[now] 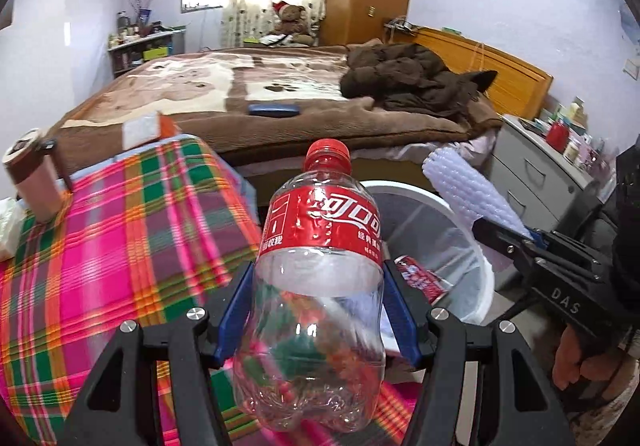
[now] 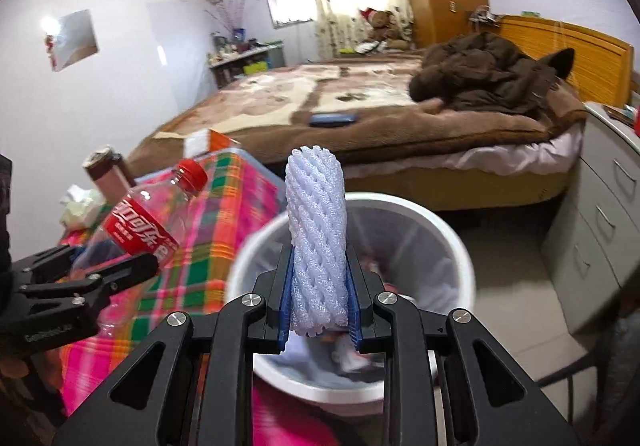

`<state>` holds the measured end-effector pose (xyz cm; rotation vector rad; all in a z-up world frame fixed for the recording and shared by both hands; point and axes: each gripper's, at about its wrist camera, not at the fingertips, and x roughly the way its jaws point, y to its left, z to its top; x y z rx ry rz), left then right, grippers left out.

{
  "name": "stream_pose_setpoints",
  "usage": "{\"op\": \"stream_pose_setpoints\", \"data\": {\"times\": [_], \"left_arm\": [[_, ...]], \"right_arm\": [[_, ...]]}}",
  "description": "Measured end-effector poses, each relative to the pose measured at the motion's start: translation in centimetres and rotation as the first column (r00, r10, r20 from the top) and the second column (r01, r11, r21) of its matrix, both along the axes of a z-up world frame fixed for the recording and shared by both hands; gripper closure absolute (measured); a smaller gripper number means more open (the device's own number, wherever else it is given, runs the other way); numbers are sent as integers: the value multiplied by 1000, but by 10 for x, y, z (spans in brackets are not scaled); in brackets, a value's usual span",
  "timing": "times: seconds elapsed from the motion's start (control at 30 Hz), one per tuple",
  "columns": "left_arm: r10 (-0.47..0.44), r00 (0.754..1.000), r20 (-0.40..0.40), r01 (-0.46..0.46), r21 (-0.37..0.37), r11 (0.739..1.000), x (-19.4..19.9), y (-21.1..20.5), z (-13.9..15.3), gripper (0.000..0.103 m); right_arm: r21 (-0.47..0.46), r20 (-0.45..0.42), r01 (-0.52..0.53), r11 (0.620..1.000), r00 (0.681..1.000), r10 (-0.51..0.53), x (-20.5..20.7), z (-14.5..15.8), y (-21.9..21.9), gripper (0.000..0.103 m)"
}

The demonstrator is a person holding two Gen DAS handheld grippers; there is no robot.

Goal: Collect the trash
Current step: 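Carry the bottle in the left tool and foam net in the right tool over the bin, then open the left tool to drop the bottle while the right tool drops the foam net into the bin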

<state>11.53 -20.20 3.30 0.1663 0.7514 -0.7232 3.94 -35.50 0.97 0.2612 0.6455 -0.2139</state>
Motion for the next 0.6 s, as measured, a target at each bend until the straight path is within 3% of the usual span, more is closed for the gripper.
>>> {"op": "stream_pose_setpoints", "data": {"times": [0.27,0.37,0.47,0.53,0.6], "left_arm": [[-50,998,-44,50,12,999,-7,-46,-19,39],[-43,999,-16,44,38,998,-10,-56,-24,39],[-51,997,-58,52,25,998,-5,-62,-29,38],[-29,999,-40,31,33,999,-5,-62,-28,38],[-39,999,-36,40,23,999,-6,-62,-26,28]], "right_arm": [[10,-73,55,998,996,-54,7,-21,-32,79],[13,-99,38,999,994,-37,12,-27,-37,79],[0,-105,30,1000,994,-30,13,-29,-41,79],[7,-113,18,1000,993,-17,14,-31,-42,78],[-16,-128,22,1000,992,-24,15,-33,-40,74]]}}
